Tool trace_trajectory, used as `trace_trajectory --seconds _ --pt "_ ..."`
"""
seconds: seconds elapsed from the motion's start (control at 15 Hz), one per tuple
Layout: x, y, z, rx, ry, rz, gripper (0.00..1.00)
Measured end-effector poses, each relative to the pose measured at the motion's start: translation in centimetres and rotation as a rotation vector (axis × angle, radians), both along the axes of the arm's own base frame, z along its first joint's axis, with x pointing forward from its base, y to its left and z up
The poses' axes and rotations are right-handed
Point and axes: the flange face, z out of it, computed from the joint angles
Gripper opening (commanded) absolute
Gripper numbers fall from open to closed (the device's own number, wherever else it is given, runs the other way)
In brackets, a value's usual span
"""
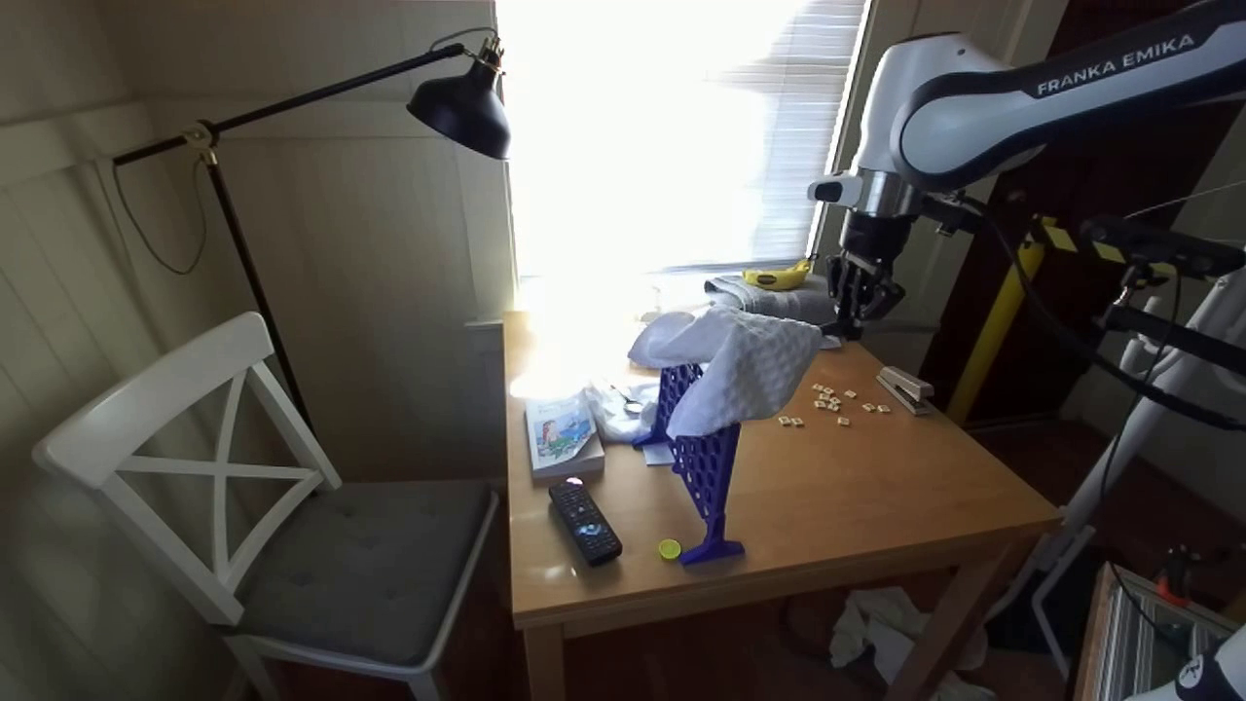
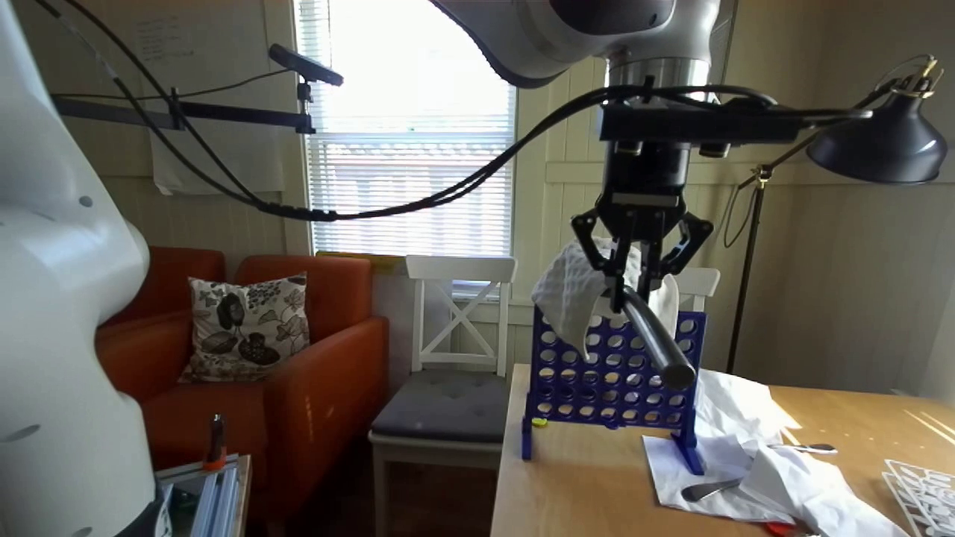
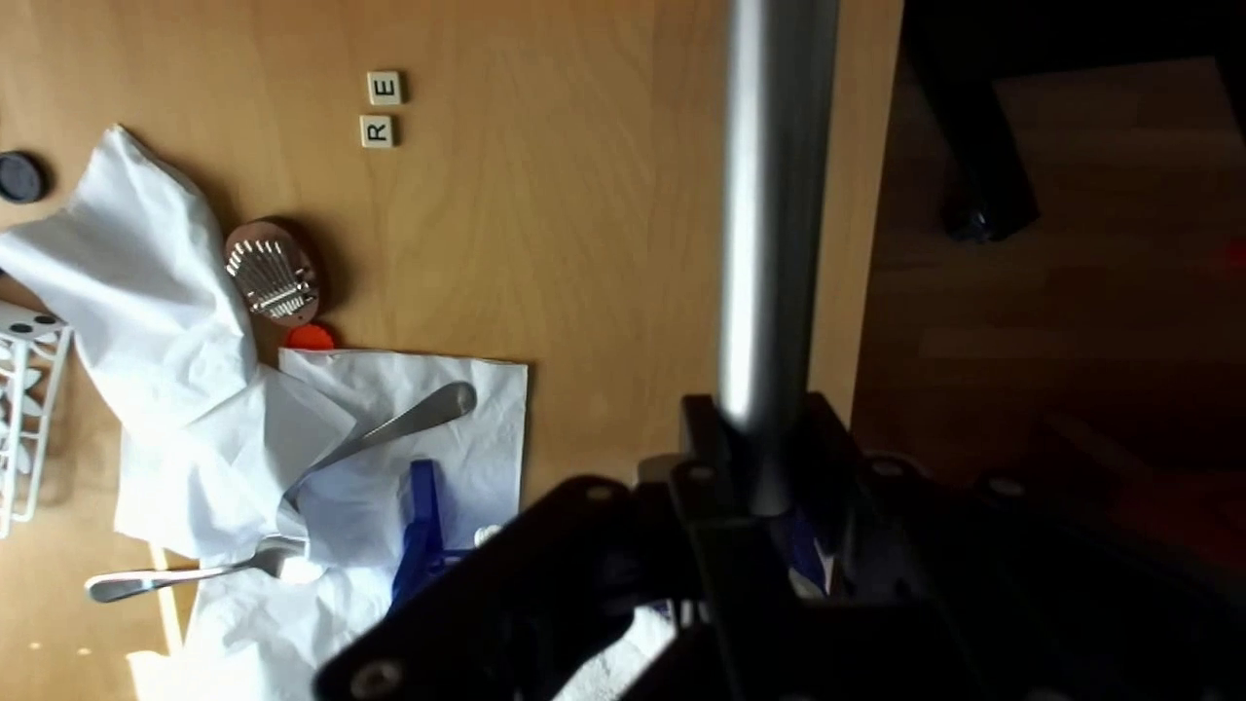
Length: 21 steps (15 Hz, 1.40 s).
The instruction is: Use the spatula to put the white towel on the blue gameboard.
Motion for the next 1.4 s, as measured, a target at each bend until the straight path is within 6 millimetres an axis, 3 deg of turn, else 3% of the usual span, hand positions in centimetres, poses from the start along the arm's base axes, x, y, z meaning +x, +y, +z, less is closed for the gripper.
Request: trace_trajectory --seconds 0.27,0.53,0.73,0.87,1.07,1.4 --pt "0.9 0.0 0.2 -0.019 -0.025 -0.007 0.06" --pt "2.4 0.1 6.2 -0.065 -0.189 0.016 0.06" --pt "3.1 2.1 11.0 -0.082 -0.302 0.055 0.06" --pt "3.7 3.7 12.7 -0.085 -0.34 0.083 0.06" --pt "4.3 4.6 12.7 -0.084 -0.341 0.099 0.06" --pt "5.8 4.0 8.8 -0.078 -0.269 0.083 0.06"
